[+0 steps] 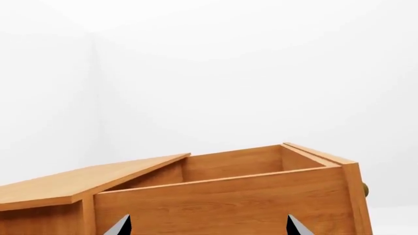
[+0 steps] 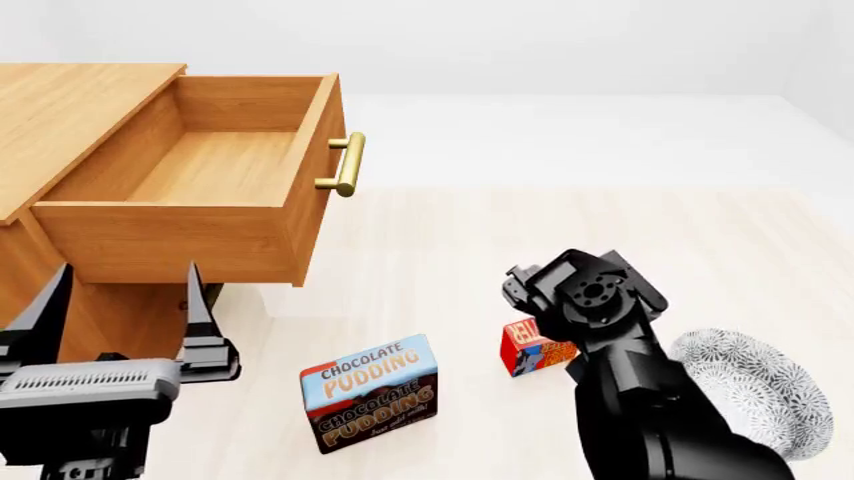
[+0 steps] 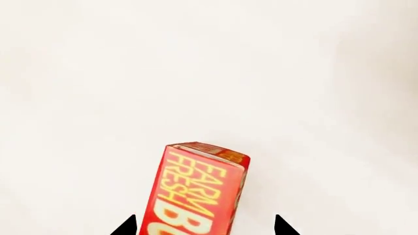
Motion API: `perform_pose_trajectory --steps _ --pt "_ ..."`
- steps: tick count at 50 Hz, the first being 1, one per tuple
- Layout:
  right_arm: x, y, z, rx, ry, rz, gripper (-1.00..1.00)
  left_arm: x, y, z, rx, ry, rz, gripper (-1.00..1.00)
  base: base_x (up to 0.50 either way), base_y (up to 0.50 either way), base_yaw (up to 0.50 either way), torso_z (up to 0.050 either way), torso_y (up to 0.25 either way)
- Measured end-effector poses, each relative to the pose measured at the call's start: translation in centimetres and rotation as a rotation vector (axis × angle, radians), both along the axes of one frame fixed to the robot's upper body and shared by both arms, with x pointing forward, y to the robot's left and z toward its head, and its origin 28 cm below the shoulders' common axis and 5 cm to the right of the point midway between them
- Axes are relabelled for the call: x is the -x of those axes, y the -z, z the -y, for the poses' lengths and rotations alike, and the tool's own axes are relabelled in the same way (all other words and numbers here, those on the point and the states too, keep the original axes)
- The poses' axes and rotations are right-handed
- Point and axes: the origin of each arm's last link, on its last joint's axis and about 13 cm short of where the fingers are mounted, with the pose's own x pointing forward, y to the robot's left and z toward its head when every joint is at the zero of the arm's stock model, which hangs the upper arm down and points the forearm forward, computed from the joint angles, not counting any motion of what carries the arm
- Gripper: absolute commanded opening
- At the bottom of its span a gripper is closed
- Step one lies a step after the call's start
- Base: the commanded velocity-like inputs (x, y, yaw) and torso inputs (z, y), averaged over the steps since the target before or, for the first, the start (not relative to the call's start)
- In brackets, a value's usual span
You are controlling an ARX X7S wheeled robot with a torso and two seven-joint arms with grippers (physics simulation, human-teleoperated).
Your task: Put the butter at the back in the top drawer of the cabinet and close it.
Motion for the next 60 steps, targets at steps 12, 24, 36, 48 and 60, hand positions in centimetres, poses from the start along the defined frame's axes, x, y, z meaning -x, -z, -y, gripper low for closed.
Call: perform_pose_trajectory --steps 12,24,36,48,60 --pt "0.18 0.23 -0.09 -0.034 -0.018 -0.001 1.00 -0.07 0.07 0.01 -0.002 -0.002 -0.003 1.00 0.00 0.00 0.00 0.000 0.000" --pt "0.25 0.10 -0.02 -0.076 -0.024 -0.011 1.00 -0.13 0.19 0.02 -0.003 -0.003 -0.006 1.00 0.00 0.00 0.00 0.000 0.000" --pt "0.34 0.03 0.02 -0.114 -0.034 -0.020 1.00 -0.21 0.38 0.00 -0.003 -0.005 -0.010 1.00 0.00 0.00 0.00 0.000 0.000" --pt "0.28 -0.30 0.03 -0.160 -0.031 -0.015 -1.00 -0.24 0.48 -0.05 -0.002 -0.007 -0.013 1.00 0.00 0.00 0.00 0.000 0.000" --pt "0.29 -0.23 0.23 -0.162 -0.019 -0.028 -1.00 -0.23 0.57 -0.08 -0.002 -0.010 -0.014 1.00 0.00 0.00 0.00 0.000 0.000"
